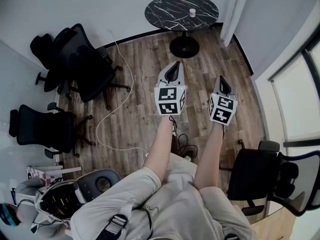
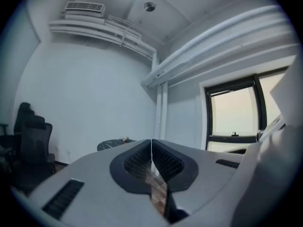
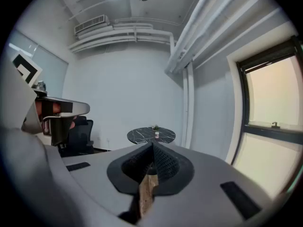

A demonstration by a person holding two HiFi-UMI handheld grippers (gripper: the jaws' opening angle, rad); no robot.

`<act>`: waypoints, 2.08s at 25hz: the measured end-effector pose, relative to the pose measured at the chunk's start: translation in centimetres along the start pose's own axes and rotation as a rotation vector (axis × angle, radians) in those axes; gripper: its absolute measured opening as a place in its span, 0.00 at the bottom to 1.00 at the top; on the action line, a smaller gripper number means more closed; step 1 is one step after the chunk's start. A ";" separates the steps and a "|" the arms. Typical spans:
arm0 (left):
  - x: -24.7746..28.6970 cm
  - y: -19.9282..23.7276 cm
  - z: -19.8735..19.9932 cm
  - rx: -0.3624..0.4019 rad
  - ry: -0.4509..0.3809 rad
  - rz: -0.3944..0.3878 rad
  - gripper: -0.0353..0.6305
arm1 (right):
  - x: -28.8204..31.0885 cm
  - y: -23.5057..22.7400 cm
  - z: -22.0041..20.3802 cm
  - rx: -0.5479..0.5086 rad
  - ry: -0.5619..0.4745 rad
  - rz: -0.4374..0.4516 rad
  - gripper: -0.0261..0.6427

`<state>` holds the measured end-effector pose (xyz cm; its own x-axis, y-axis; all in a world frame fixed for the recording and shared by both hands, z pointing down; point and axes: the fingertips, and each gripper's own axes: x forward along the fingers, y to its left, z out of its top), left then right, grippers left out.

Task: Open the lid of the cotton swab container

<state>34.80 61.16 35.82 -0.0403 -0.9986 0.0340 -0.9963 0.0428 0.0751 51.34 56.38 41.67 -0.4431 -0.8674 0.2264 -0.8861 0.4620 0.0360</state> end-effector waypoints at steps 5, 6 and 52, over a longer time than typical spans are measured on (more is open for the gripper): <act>-2.1 0.7 -5.4 -0.083 0.068 -0.028 0.09 | -0.3 5.1 -3.0 0.029 0.055 0.089 0.09; -1.5 1.4 -6.2 -0.065 0.094 -0.014 0.09 | 0.4 5.9 -3.3 0.035 0.060 0.107 0.09; 32.7 26.5 -5.1 0.043 0.168 -0.089 0.09 | 39.6 13.2 2.6 0.188 0.185 0.290 0.09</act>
<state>7.44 29.83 43.96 0.0581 -0.9791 0.1951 -0.9978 -0.0508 0.0426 21.74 27.60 48.57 -0.6619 -0.6502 0.3729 -0.7449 0.6260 -0.2306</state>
